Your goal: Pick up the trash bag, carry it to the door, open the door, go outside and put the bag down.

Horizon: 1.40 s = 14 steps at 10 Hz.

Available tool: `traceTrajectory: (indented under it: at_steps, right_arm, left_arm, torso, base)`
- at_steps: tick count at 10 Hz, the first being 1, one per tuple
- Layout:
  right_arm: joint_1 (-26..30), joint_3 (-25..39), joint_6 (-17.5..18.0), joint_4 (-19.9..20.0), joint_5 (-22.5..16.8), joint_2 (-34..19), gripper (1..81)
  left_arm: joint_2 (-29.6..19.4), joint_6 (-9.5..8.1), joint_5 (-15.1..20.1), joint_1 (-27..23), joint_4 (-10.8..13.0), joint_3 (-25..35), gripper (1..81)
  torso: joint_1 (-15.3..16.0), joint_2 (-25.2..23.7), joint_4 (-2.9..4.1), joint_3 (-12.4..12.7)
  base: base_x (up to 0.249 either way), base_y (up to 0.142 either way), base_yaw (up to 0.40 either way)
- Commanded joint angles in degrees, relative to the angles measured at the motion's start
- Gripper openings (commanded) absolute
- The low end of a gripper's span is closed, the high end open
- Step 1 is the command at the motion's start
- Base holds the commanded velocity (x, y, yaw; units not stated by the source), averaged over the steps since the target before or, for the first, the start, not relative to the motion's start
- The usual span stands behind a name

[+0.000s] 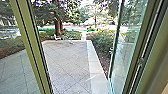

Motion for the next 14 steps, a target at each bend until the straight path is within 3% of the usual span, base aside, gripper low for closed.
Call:
traceTrajectory:
  at_steps: [1, 8, 14]
  right_arm:
    - [1.6, 0.3, 0.0, -0.6, -2.5, 0.2, 81.1]
    - [1.6, 0.4, 0.0, -0.4, -2.3, 0.3, 81.1]
    - [1.5, 0.3, 0.0, -0.5, -2.3, 0.4, 81.1]
  left_arm:
    - [0.1, 0.27, 3.5, -2.3, 0.4, 0.3, 1.0]
    - [0.3, 0.10, 3.7, -2.3, 0.3, 0.3, 1.0]
    - [0.6, 0.10, 3.7, -2.3, 0.3, 0.3, 1.0]
  torso:
    - [0.0, 0.0, 0.00, 0.0]
    - [0.0, 0.0, 0.00, 0.0]
    - [-0.1, -0.1, 0.00, 0.0]
  base:
    - [0.000, 0.000, 0.000]
    - [0.000, 0.000, 0.000]
    - [0.094, 0.000, 0.000]
